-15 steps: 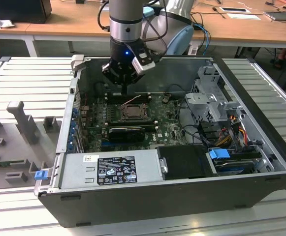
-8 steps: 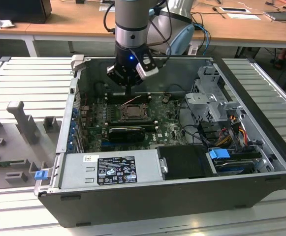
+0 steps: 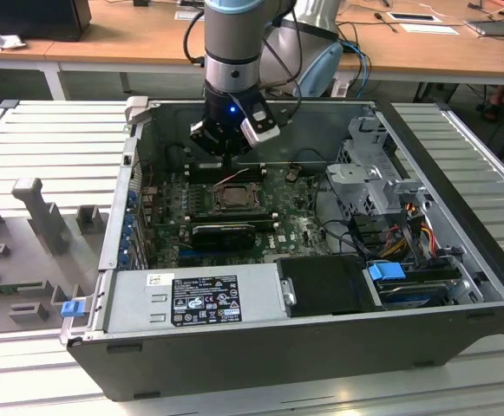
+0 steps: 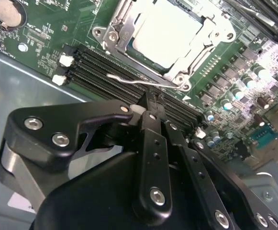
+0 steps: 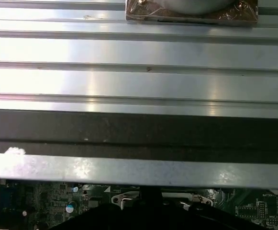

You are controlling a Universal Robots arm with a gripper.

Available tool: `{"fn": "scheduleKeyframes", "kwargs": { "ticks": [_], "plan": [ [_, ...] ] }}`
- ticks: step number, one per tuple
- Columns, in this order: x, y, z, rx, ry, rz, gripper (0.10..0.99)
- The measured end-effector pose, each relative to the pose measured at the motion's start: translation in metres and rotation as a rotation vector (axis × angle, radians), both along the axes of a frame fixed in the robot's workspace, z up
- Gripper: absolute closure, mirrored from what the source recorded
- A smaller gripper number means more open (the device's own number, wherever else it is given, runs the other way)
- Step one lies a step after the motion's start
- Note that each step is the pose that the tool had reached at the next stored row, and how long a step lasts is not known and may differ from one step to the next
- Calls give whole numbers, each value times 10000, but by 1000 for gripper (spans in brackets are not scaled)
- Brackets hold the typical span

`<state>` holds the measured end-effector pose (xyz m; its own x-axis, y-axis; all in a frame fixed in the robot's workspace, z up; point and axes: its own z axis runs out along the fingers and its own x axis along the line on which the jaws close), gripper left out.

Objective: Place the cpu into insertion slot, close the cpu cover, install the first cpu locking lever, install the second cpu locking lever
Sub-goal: 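Install the first cpu locking lever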

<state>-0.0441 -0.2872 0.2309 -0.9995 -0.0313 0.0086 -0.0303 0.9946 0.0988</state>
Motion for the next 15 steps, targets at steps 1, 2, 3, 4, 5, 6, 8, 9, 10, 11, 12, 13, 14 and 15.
{"fn": "scheduleKeyframes", "kwargs": {
  "ticks": [1,2,3,4,5,6,8,9,10,11,12,13,14,15],
  "plan": [
    [17,0,-5,0,1,6,980],
    [25,0,-9,1,0,12,980],
    [34,0,-11,1,0,16,980],
    [44,0,-14,1,0,22,980],
    [54,0,-16,1,-1,26,980],
    [75,0,-18,1,-1,30,980],
    [109,0,-21,1,0,40,980],
    [120,0,-22,1,-1,49,980],
    [134,0,-24,2,0,65,980],
    [145,0,-26,3,-2,81,980],
    [157,0,-30,3,-1,113,980],
    [163,0,-33,3,-1,136,980],
    [172,0,-40,2,-4,198,980],
    [178,0,-45,2,-5,225,980]
  ]
}}
